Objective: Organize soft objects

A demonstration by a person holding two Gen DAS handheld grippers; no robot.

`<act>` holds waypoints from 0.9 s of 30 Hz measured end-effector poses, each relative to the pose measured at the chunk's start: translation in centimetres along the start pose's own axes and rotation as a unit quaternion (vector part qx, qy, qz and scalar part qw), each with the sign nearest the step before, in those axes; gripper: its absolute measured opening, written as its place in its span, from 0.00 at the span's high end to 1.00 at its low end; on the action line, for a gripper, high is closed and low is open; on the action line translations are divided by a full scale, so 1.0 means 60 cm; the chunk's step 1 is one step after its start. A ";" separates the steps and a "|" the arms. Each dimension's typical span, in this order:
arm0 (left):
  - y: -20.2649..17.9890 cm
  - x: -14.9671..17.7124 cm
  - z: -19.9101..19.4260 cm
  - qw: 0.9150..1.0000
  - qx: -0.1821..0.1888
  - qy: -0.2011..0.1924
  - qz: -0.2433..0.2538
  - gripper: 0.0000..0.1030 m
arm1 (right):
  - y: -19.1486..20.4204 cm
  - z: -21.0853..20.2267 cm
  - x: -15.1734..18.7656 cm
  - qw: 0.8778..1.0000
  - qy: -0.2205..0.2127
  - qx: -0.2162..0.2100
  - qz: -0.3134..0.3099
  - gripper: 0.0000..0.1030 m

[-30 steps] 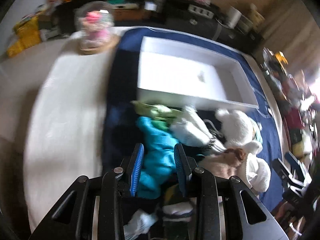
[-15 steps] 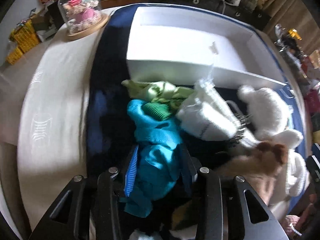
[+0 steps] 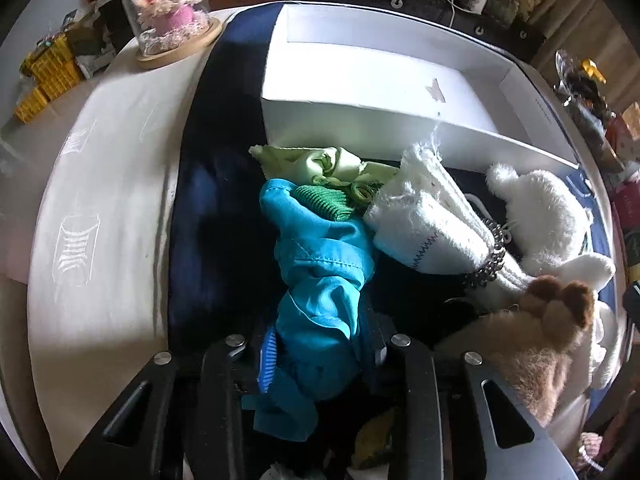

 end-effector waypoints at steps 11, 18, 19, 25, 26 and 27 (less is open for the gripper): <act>0.044 -0.003 -0.091 0.997 0.027 -0.067 -0.032 0.70 | 0.046 0.007 -0.052 0.999 0.012 -0.024 -0.043 0.31; 0.047 -0.012 -0.096 0.996 0.037 -0.075 -0.043 0.69 | 0.123 0.053 -0.097 0.994 0.038 -0.010 -0.101 0.37; 0.048 -0.012 -0.099 0.995 0.037 -0.077 -0.044 0.69 | 0.133 0.058 -0.100 0.994 0.039 -0.007 -0.107 0.37; 0.047 -0.012 -0.100 0.995 0.037 -0.076 -0.045 0.69 | 0.183 0.110 -0.090 0.984 0.068 0.039 -0.158 0.34; 0.047 -0.013 -0.099 0.995 0.038 -0.076 -0.046 0.69 | 0.188 0.118 -0.085 0.983 0.074 0.042 -0.163 0.37; 0.045 -0.013 -0.099 0.995 0.039 -0.075 -0.046 0.69 | 0.190 0.128 -0.079 0.981 0.083 0.048 -0.167 0.37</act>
Point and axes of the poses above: each gripper's, at about its wrist camera, not at the fingertips, and z roughly the way its jaws point, y to its left, x to its underside, the point moved 3 cm from there along z, roughly the way its jaws point, and after that the axes turned 4 degrees about z, right-handed, at the moved point
